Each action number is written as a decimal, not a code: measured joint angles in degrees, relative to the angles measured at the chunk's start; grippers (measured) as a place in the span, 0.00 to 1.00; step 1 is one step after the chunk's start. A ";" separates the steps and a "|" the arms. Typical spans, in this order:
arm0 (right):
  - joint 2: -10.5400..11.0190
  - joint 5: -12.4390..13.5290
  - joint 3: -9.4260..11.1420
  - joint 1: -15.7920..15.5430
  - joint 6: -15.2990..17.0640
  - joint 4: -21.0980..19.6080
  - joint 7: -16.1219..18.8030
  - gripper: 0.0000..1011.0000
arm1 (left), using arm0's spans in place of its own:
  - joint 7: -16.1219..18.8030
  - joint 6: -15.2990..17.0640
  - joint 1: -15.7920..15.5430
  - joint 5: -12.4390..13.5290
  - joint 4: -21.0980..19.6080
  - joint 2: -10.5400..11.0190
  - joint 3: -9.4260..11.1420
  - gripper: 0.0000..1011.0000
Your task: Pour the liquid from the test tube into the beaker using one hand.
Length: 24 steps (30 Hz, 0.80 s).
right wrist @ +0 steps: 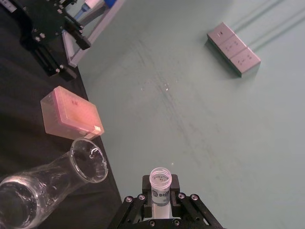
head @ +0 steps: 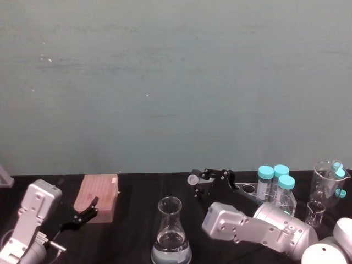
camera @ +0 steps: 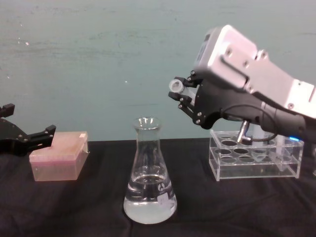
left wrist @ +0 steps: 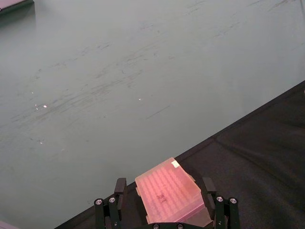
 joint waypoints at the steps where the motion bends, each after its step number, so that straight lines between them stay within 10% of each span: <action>1: 0.04 -1.12 -0.32 0.18 -0.28 0.15 -0.65 0.21 | 0.00 0.00 0.00 0.00 0.00 0.00 0.00 0.99; 24: 0.33 -9.97 -4.35 2.43 -1.55 1.66 -4.68 0.21 | 0.00 0.00 0.00 0.00 0.00 0.00 0.00 0.99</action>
